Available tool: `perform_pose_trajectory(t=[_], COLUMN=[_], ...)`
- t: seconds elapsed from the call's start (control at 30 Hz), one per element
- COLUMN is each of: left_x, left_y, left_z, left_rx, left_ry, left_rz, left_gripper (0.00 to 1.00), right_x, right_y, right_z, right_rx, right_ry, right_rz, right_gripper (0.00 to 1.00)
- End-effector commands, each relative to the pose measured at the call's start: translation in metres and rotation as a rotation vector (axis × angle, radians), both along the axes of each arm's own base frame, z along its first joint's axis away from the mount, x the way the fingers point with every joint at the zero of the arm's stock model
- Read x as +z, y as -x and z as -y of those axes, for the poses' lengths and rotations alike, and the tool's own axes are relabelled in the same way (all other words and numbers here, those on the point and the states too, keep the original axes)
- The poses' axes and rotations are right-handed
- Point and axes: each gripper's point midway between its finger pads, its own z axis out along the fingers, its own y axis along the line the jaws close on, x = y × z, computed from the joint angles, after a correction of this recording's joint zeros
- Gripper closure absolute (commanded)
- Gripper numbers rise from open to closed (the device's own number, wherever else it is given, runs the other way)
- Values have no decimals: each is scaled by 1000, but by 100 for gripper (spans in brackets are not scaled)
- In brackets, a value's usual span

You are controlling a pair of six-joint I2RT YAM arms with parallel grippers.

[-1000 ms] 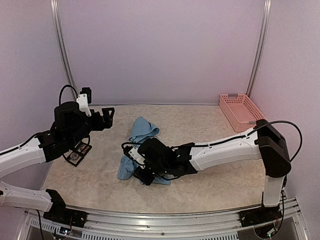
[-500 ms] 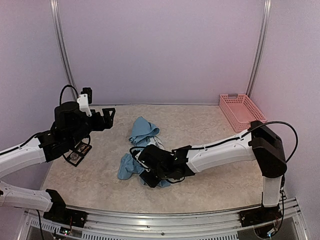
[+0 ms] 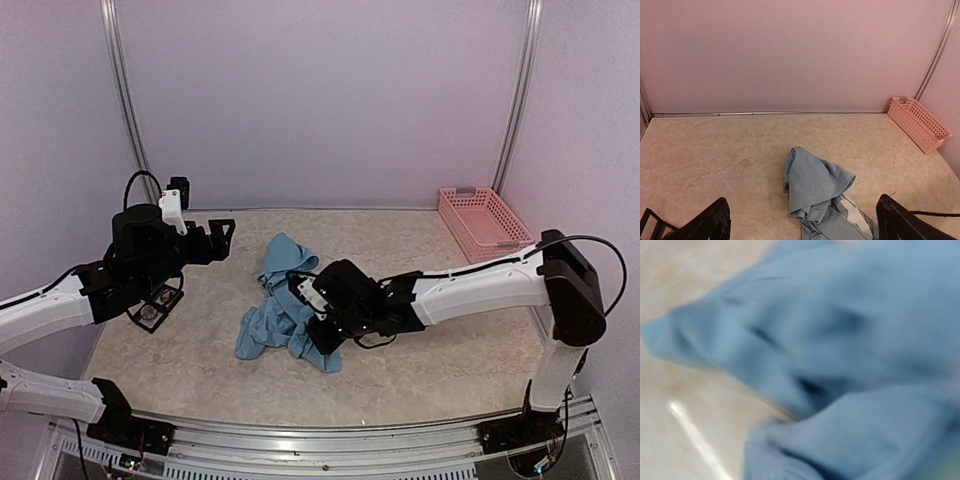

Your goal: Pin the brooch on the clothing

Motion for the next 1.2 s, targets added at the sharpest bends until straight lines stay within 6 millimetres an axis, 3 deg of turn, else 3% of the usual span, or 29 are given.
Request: perform_pose_trajectory(t=[0.0, 0.17, 0.3, 0.33, 0.37, 0.43, 0.63, 0.67, 0.7, 0.77, 0.83, 0.93, 1.03, 1.17], left_x=[-1, -23, -57, -77, -79, -100, -119, -142, -138, -151, -173, -199, -213, -202], left_y=[4, -3, -31, -39, -44, -52, -76, -78, -80, -72, -65, -72, -86, -102], left_z=[15, 59, 97, 108, 120, 145, 204, 208, 218, 235, 243, 237, 222, 196], left_rx=[-83, -271, -347, -369, -404, -481, -647, -662, -695, -788, -855, -832, -781, -737], left_ry=[12, -62, -180, -220, -231, -261, -328, -352, -354, -379, -414, -445, -406, -245], left_rz=[1, -31, -130, -182, -191, -228, -228, -274, -270, -277, -325, -406, -474, -499], left_gripper=[4, 6, 8, 8, 8, 8, 6, 6, 6, 5, 5, 9, 37, 99], right_x=[62, 49, 52, 56, 59, 63, 51, 49, 46, 43, 43, 47, 54, 67], right_y=[-36, -57, -81, -86, -92, -100, -106, -106, -107, -108, -109, -114, -119, -127], right_z=[81, 178, 224, 233, 240, 246, 248, 248, 249, 249, 252, 258, 264, 269], right_rx=[-180, -352, -457, -478, -495, -504, -496, -494, -495, -495, -500, -513, -518, -516], right_ry=[-120, -124, -142, -144, -147, -154, -136, -131, -124, -116, -112, -119, -124, -128], right_rz=[16, -61, -50, -35, -21, -9, -33, -39, -43, -49, -46, -32, -13, 24], right_gripper=[100, 100, 100, 100, 100, 100, 100, 100, 100, 100, 100, 100, 100, 100])
